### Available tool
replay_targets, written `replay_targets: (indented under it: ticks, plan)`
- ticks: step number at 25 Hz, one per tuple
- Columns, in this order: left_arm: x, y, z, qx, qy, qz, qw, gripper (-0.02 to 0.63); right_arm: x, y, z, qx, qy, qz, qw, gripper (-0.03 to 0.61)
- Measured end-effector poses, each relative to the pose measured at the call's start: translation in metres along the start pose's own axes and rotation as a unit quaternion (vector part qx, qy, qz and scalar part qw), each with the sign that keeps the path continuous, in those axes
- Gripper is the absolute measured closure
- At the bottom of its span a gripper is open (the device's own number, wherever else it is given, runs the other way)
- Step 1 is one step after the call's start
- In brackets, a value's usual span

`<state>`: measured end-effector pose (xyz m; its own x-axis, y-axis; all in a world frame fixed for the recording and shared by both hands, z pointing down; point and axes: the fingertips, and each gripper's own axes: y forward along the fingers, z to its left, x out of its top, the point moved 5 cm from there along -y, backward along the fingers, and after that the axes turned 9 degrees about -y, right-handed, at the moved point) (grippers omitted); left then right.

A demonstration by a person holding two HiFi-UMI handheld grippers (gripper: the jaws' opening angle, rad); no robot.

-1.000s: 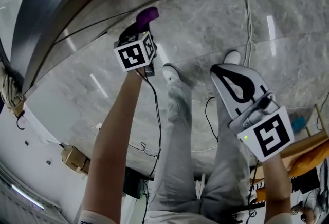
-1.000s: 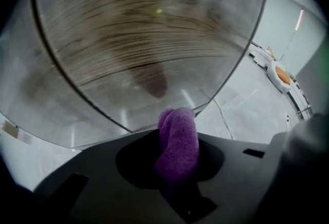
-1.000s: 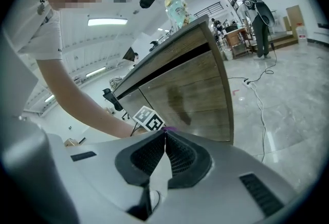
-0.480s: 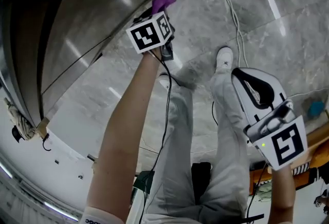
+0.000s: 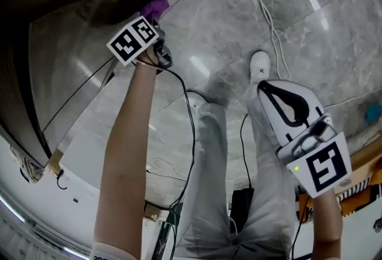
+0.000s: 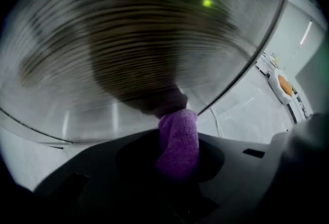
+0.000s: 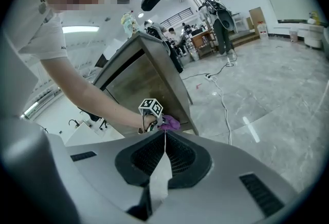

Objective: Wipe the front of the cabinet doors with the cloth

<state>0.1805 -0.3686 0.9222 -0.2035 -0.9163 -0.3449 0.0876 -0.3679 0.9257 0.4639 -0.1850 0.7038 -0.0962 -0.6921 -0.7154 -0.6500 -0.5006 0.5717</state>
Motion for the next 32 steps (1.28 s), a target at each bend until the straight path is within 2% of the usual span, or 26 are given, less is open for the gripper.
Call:
replay_targets:
  ticks: [4, 6, 13, 18, 22, 25, 28, 30, 32]
  plan:
    - [-0.005, -0.017, 0.065, 0.033, -0.051, -0.006, 0.9981, 0.520, 0.019, 0.025, 0.020, 0.017, -0.021, -0.006, 1.000, 0.551]
    - [-0.006, -0.027, 0.096, 0.049, -0.054, -0.008, 0.9973, 0.522, 0.026, 0.036, 0.033, 0.026, -0.030, -0.009, 0.999, 0.551]
    - [-0.018, -0.052, 0.188, 0.061, -0.058, 0.030, 0.9960, 0.520, 0.047, 0.078, 0.097, 0.049, -0.067, 0.000, 0.997, 0.551]
    - [-0.026, -0.067, 0.240, 0.055, -0.088, 0.039, 0.9939, 0.522, 0.042, 0.101, 0.142, 0.065, -0.084, 0.013, 0.994, 0.551]
    - [-0.035, -0.088, 0.261, 0.026, -0.105, 0.025, 0.9939, 0.522, 0.041, 0.112, 0.182, 0.073, -0.094, 0.019, 0.993, 0.551]
    - [-0.041, -0.119, 0.271, -0.009, -0.095, 0.008, 0.9954, 0.522, 0.041, 0.124, 0.217, 0.079, -0.101, 0.033, 0.991, 0.551]
    - [-0.043, -0.163, 0.268, -0.064, -0.082, -0.032, 0.9940, 0.522, 0.058, 0.138, 0.244, 0.088, -0.129, 0.033, 0.987, 0.551]
    - [-0.043, -0.202, 0.272, -0.102, -0.079, -0.063, 0.9896, 0.522, 0.076, 0.146, 0.268, 0.099, -0.145, 0.023, 0.984, 0.551]
    - [-0.045, -0.243, 0.282, -0.121, -0.080, -0.101, 0.9843, 0.522, 0.095, 0.151, 0.293, 0.117, -0.162, 0.020, 0.980, 0.551]
